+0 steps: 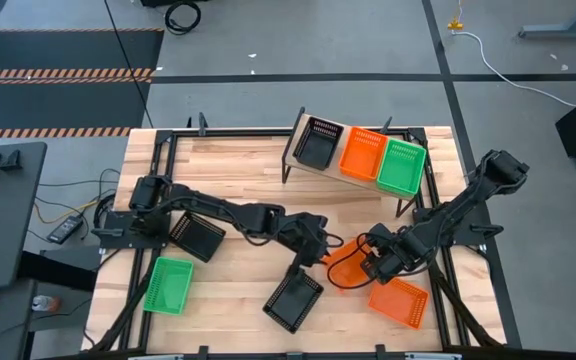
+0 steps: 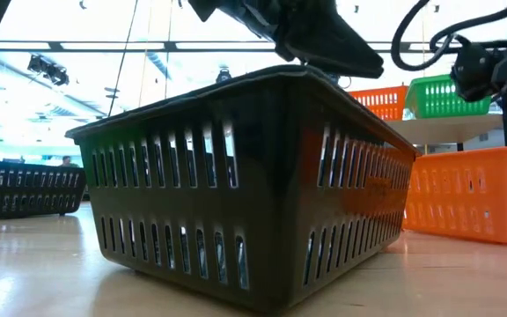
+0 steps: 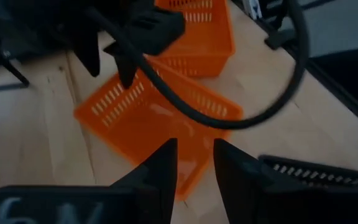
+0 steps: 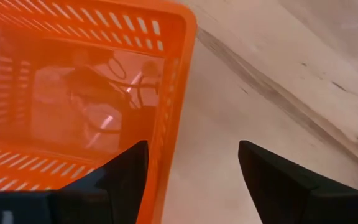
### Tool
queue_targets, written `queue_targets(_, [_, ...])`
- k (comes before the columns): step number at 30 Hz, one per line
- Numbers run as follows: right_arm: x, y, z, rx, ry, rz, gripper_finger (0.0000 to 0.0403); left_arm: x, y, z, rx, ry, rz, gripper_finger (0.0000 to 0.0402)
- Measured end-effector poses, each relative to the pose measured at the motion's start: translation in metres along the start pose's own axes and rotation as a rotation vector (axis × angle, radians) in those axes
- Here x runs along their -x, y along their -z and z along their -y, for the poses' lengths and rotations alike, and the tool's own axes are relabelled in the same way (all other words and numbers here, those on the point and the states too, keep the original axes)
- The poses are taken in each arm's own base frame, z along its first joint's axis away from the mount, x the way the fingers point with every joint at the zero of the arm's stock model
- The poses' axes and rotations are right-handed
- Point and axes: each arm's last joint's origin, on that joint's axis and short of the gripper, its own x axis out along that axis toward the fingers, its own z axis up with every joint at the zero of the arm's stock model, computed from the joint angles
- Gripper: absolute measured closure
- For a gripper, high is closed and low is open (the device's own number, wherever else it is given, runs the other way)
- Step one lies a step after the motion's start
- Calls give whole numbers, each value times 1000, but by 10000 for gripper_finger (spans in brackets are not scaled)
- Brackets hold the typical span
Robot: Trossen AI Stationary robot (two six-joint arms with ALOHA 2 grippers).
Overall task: Stack baskets on shelf by color
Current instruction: Stack the top orange bin on top of the orange bin on the shelf
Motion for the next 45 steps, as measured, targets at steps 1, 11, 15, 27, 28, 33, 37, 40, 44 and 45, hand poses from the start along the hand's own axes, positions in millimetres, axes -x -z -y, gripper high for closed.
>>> queue_targets(1, [-2,0,1,-2,-3,-1,148,3,0,0,-2,-4,-16,292])
queue_targets(11, [-6,-1,2,15,-10,0,149,74,47,0,117,-200,197,292])
queue_targets(15, [-7,-5,2,10,-7,-9,149,116,83,8,171,-350,312,292])
queue_targets(27, [-13,-22,-1,-8,-49,-59,179,170,125,30,241,-457,418,292])
queue_targets(28, [-14,-23,-1,-5,-44,-65,188,169,126,30,251,-454,418,292])
queue_targets(33, [-15,-27,-2,25,-58,-60,239,167,130,34,284,-430,416,292])
queue_targets(37, [-16,-29,-2,54,-64,-57,295,166,128,38,282,-413,421,292])
queue_targets(40, [-16,-29,-2,73,-65,-54,351,165,128,41,277,-402,421,292])
queue_targets(44, [-15,-30,-3,106,-71,-39,391,165,128,44,277,-406,417,292])
queue_targets(45, [-15,-30,-3,108,-69,-32,389,165,128,44,276,-404,416,292])
